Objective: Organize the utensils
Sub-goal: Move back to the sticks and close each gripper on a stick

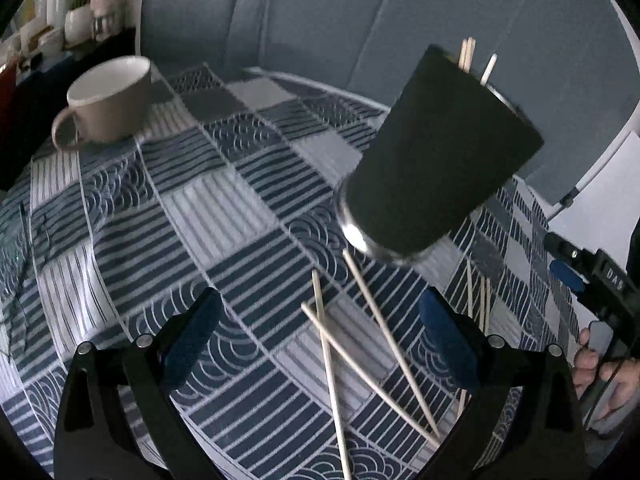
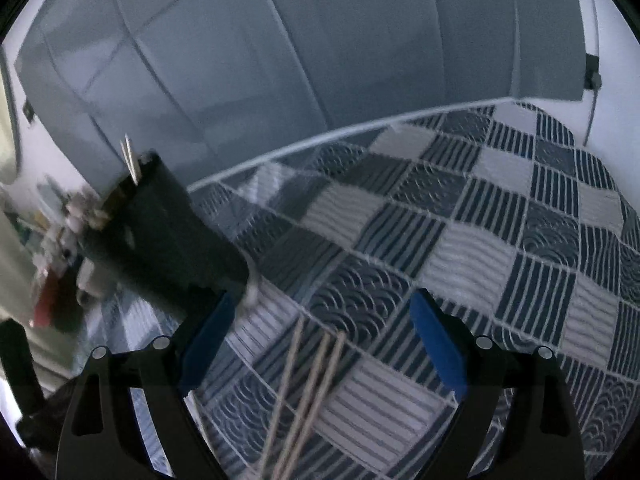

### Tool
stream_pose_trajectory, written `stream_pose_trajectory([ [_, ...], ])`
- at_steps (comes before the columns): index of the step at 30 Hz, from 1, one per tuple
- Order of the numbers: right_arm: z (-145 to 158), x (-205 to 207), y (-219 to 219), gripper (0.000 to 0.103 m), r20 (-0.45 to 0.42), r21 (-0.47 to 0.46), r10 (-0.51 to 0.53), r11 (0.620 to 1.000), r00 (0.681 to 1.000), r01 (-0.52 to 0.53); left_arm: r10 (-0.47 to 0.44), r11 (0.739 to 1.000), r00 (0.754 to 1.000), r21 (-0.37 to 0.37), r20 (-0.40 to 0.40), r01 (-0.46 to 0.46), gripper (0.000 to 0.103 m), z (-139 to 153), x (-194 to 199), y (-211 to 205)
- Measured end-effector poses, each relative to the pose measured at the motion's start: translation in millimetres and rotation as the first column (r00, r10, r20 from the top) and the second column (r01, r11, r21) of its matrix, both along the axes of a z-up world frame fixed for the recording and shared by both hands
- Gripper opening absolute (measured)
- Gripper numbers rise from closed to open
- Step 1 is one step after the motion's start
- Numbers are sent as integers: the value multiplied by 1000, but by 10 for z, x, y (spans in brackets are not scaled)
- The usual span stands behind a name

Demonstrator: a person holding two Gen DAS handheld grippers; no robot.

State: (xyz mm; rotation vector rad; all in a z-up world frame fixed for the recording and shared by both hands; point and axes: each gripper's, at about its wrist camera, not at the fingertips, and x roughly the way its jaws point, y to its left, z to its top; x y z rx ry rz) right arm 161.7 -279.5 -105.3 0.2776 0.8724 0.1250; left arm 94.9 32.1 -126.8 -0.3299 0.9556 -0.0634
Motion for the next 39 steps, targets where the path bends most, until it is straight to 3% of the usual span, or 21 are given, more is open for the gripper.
stream_pose_trajectory([
  [16,-473,-233,124,85,-137,-136,-8,991,991,-11,58,998,987,24,-149,-55,97,-316,45,-89],
  [21,-556,-234,75,82,-171,-164,-44,986,984,15,62,998,984,15,-164,-61,91,-337,80,-106],
  [26,-619,-197,59,79,-200,-174,-65,984,978,30,57,998,985,50,-160,-50,83,-329,79,-131],
  [33,-663,-163,159,79,-215,-242,-64,970,974,11,63,992,985,116,-159,-44,64,-313,82,-135],
  [39,-648,-147,225,77,-230,-274,-68,962,971,3,29,985,986,174,-167,0,41,-315,109,-184],
])
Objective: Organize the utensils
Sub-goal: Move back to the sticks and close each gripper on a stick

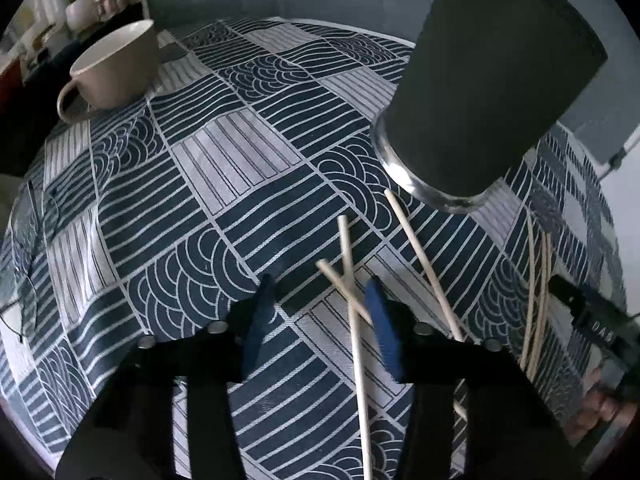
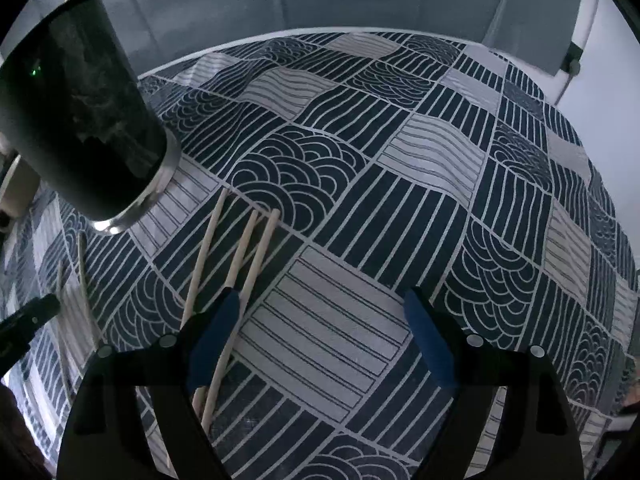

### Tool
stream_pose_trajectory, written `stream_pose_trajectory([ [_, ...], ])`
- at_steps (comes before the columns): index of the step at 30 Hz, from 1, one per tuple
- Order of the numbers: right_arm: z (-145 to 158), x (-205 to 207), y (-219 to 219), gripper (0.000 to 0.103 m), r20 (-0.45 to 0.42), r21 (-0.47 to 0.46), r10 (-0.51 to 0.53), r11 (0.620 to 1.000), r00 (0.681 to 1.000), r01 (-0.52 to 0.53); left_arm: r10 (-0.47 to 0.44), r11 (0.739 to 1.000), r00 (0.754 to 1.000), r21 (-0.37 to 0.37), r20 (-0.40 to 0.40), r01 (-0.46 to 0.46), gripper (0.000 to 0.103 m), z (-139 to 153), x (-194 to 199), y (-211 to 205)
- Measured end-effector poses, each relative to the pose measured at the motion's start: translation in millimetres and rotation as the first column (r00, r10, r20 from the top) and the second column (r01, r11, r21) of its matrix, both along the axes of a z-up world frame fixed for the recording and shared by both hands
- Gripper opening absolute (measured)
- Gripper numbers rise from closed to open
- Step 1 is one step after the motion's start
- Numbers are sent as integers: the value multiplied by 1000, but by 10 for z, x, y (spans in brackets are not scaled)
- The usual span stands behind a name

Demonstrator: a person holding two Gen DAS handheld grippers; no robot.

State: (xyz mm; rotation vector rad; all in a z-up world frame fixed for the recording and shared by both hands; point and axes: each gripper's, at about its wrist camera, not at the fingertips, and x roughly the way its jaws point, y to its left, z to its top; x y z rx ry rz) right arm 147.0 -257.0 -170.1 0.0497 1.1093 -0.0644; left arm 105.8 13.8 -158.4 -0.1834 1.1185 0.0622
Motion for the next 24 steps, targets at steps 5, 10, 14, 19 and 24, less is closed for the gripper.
stream_pose_trajectory([
  [5,28,9,56,55,-19,28,42,999,999,-41,11,1000,1000,-17,-8,-12,24,-9,-9,64],
  [10,37,-8,68,16,-51,18,55,998,997,-55,76,987,997,-141,-27,-79,15,-33,-54,249],
  [14,26,-35,43,13,-42,3,69,998,997,-69,96,974,995,-201,-33,-101,14,-49,-101,316],
  [19,20,-37,-99,16,-39,120,30,992,999,-25,112,959,992,-257,-52,-121,12,-54,-101,362],
  [24,16,-58,-174,17,-42,206,-7,978,999,16,92,960,995,-262,-39,-99,11,-17,-81,355],
])
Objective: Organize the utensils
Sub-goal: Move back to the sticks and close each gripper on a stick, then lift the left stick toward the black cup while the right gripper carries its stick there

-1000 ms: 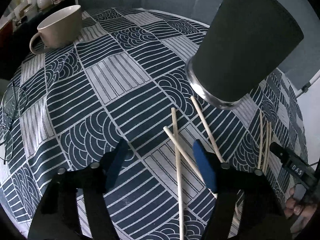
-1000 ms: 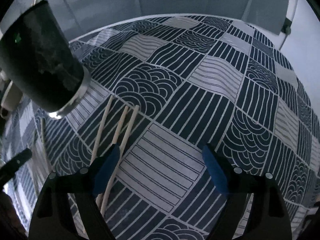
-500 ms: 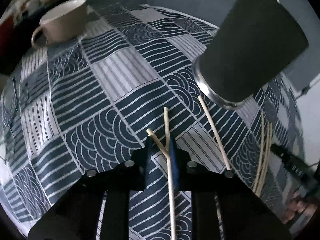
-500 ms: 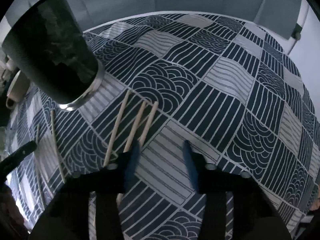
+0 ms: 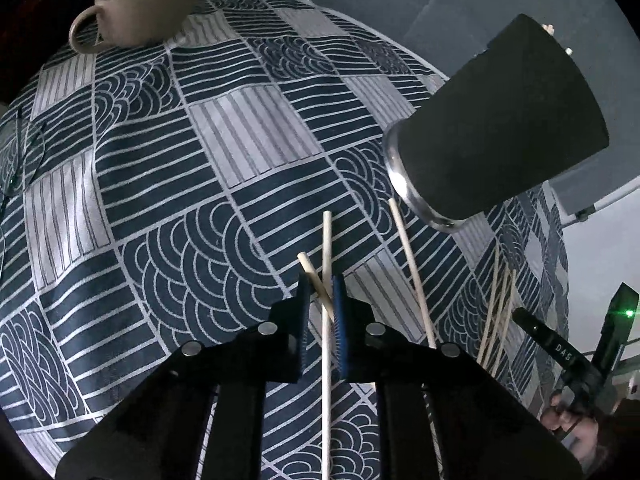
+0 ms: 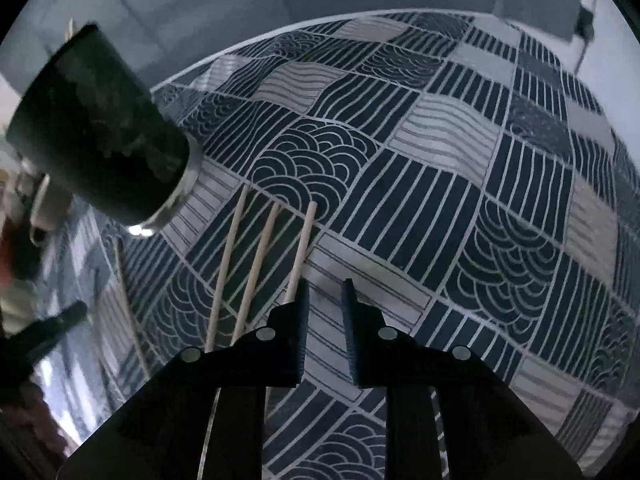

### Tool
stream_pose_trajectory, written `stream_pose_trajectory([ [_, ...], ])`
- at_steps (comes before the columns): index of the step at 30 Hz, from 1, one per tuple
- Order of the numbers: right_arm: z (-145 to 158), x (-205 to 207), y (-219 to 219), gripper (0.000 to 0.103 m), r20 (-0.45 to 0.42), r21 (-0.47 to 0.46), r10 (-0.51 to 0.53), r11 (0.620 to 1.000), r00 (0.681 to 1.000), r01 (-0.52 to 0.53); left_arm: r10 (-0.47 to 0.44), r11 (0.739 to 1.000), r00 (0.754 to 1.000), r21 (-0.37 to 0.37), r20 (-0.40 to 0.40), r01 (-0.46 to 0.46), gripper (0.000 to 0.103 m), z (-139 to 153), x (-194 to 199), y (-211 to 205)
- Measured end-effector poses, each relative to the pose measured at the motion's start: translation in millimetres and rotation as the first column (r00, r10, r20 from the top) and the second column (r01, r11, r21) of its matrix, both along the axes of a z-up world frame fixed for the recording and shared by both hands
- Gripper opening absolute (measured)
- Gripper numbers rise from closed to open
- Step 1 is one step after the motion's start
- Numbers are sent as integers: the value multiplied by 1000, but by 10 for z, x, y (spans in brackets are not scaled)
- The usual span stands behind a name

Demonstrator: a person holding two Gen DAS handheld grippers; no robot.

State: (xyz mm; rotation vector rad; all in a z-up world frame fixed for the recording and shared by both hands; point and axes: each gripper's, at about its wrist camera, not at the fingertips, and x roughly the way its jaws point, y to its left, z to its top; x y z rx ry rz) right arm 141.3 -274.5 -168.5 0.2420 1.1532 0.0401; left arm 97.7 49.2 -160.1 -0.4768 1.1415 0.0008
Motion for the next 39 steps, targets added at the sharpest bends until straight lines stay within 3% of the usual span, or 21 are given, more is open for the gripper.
stream_pose_trajectory([
  [2,3,0,-3,25,8,19,1,1000,1000,-2,-12,1000,1000,11,-3,12,11,15,22,-20],
  [4,11,18,42,25,8,-7,14,1000,1000,-14,-19,1000,1000,17,-5,19,11,20,34,-29],
  [7,23,50,149,29,1,-88,38,995,999,-38,-28,1000,1000,8,-7,28,5,30,58,-36],
  [9,33,70,230,40,-7,-177,32,984,999,-32,-48,998,999,29,-8,48,5,50,69,-73],
  [15,-11,-10,223,40,16,-214,53,976,998,-48,-79,996,997,42,-7,80,5,56,68,-118],
  [16,-18,-16,232,39,15,-222,56,974,998,-52,-79,996,997,39,-10,79,5,48,67,-111],
  [19,1,7,276,8,1,-217,85,973,996,-83,-72,997,997,18,-14,72,5,43,71,-65],
  [29,113,40,36,5,-19,-48,49,998,999,-50,-84,996,996,13,9,84,5,168,96,-26],
  [30,149,40,35,0,-12,-46,51,998,999,-52,-83,996,996,15,12,83,5,184,106,-18],
  [36,368,88,17,0,39,-59,65,996,997,-63,-71,997,997,28,33,70,5,295,185,40],
  [39,327,120,-23,4,15,-29,63,998,998,-63,-77,996,996,37,45,76,5,348,210,25],
])
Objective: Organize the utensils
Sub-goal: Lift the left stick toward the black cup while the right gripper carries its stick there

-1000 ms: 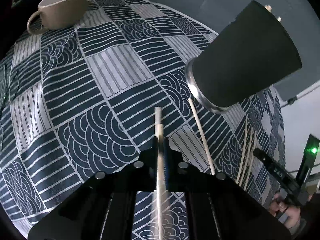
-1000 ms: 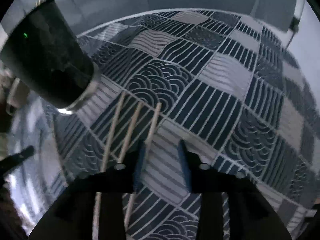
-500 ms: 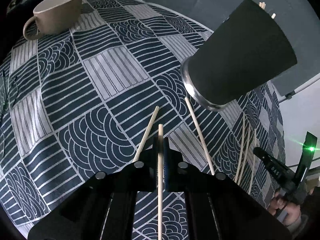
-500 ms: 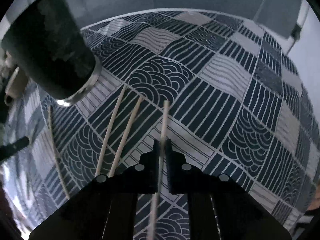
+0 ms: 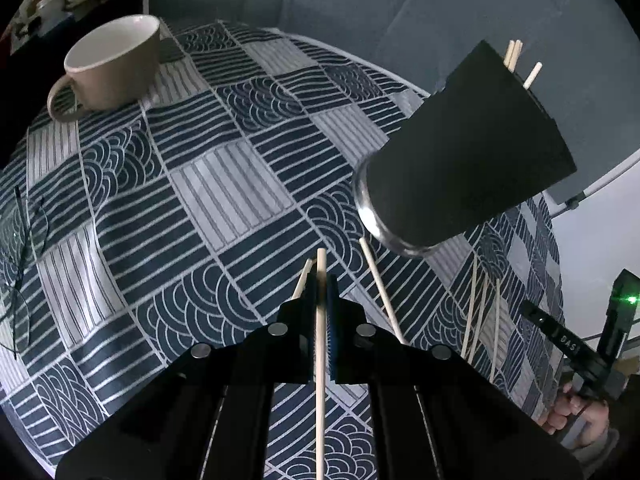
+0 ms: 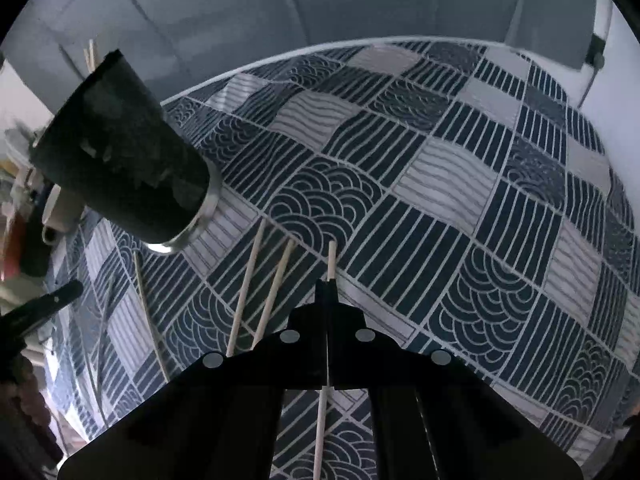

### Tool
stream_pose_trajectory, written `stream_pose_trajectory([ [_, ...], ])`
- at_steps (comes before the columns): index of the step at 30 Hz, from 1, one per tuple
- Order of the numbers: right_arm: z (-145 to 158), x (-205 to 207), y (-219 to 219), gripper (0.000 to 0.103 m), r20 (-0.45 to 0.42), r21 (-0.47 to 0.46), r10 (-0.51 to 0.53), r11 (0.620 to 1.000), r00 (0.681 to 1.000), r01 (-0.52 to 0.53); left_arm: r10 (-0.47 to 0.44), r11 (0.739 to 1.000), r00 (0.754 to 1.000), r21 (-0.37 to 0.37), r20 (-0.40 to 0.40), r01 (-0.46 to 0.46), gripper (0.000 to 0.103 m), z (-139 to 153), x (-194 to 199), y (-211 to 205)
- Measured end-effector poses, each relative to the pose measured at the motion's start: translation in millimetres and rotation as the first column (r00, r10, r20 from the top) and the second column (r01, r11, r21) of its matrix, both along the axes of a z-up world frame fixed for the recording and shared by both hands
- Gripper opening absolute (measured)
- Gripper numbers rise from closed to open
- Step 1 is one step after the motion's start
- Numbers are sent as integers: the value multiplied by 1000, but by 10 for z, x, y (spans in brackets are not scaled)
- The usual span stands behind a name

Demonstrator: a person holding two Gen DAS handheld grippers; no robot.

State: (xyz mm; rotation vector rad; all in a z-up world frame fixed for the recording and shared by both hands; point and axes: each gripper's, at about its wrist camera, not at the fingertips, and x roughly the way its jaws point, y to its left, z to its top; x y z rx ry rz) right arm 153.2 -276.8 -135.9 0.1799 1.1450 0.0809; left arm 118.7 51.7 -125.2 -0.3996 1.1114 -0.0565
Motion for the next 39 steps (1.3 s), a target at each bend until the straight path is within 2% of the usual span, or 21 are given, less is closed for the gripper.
stream_pose_trajectory([
  [4,-116,-5,73,5,-37,-54,34,998,999,-36,-7,1000,1000,4,9,7,5,36,16,-21],
  [6,-172,-6,102,16,-53,-75,46,996,998,-50,-11,1000,1000,6,7,11,5,41,29,-27],
  [7,-191,-11,111,29,-55,-84,48,995,997,-53,-12,1000,1000,7,8,12,5,46,34,-28],
  [8,-206,-19,120,33,-54,-89,52,994,997,-57,-15,1000,1000,11,13,15,5,60,38,-34],
  [12,-305,-19,152,30,-79,-116,64,991,995,-73,-24,999,999,22,25,24,5,101,55,-45],
  [15,-298,-30,189,13,-65,-185,75,979,995,-86,-29,999,999,26,30,29,5,124,73,-47],
  [16,-293,-28,169,7,-63,-183,72,980,995,-82,-31,999,999,26,34,30,5,137,79,-47],
  [17,-288,-27,136,6,-62,-175,64,982,996,-74,-32,999,999,28,35,31,5,146,87,-47],
  [24,-194,-21,-9,5,-74,-80,40,996,996,-46,-35,999,998,43,57,32,5,243,149,-24],
  [26,-125,-13,-11,0,-55,-79,37,996,998,-41,-33,999,997,43,63,30,5,284,183,-11],
  [30,38,53,-72,0,-12,-78,19,997,1000,-20,-37,998,996,47,81,34,5,364,228,0],
  [33,25,63,-75,1,-29,-42,28,999,999,-30,-41,998,995,45,92,37,5,406,246,-24],
  [34,10,59,-67,5,-35,-37,32,999,999,-33,-44,998,995,46,94,40,5,412,250,-34],
  [39,-129,30,91,6,-81,-39,82,996,993,-86,-54,998,994,49,92,50,5,430,263,-56],
])
